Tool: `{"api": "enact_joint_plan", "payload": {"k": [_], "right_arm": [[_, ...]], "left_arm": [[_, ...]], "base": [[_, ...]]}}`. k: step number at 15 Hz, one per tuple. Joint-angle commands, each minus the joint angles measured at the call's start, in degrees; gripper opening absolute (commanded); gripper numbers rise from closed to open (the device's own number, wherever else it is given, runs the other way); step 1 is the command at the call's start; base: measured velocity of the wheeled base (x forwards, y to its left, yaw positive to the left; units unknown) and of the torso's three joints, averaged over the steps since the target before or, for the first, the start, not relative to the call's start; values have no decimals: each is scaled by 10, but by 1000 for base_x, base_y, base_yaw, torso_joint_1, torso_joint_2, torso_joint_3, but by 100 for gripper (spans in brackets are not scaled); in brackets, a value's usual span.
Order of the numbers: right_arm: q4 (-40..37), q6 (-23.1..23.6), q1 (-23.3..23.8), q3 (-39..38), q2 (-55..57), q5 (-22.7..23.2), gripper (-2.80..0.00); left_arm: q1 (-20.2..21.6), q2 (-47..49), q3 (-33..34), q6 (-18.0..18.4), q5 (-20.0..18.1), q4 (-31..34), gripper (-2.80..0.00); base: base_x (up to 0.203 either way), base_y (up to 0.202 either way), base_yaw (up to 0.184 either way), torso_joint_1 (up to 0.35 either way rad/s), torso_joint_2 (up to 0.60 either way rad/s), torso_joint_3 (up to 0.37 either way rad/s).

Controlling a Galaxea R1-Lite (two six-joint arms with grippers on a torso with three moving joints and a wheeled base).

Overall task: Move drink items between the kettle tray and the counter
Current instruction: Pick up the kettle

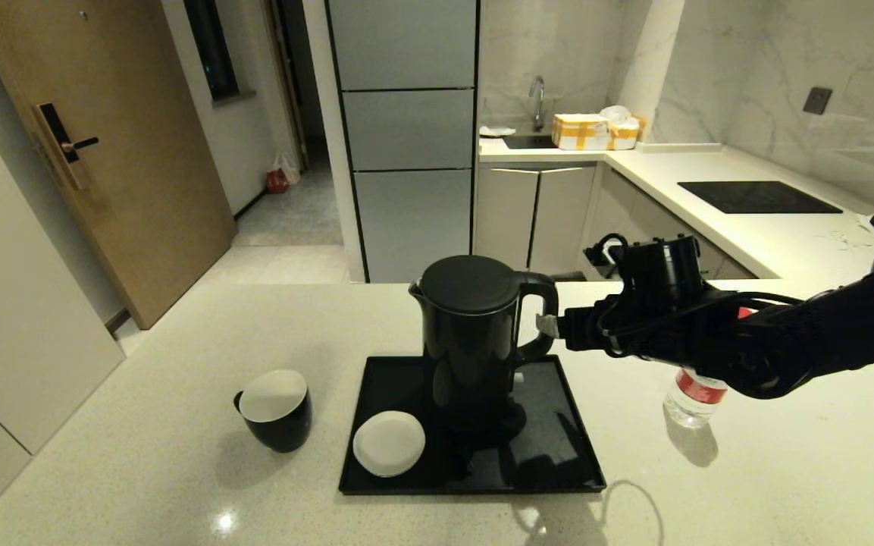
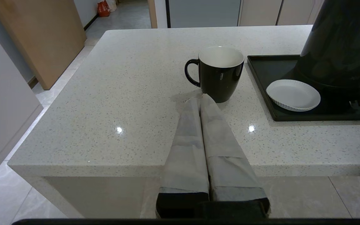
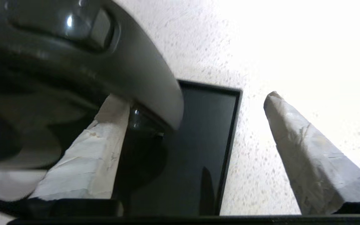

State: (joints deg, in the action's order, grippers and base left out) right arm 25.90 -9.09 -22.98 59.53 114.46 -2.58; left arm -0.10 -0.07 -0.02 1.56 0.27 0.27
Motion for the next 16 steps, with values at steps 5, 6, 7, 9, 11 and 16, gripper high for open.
{"api": "enact_joint_plan", "payload": {"k": [5, 6, 7, 9, 11, 16], "right_arm": [[65, -6, -1, -31, 16, -12, 0], [79, -6, -2, -36, 18, -12, 0], [95, -6, -4, -40, 24, -15, 0], [124, -7, -10, -40, 34, -37, 0], [170, -10, -16, -38, 46, -53, 0], [269, -9, -23, -42, 105, -83, 0]], "left_arm": [[0, 0, 0, 0, 0, 0, -280], [0, 0, 0, 0, -1, 0, -280], [0, 0, 0, 0, 0, 0, -280], [0, 0, 0, 0, 0, 0, -280], [0, 0, 0, 0, 0, 0, -280], [0, 0, 0, 0, 0, 0, -280]], "base": [[0, 0, 0, 0, 0, 0], [0, 0, 0, 0, 0, 0], [0, 0, 0, 0, 0, 0], [0, 0, 0, 0, 0, 0], [0, 0, 0, 0, 0, 0], [0, 0, 0, 0, 0, 0]]}}
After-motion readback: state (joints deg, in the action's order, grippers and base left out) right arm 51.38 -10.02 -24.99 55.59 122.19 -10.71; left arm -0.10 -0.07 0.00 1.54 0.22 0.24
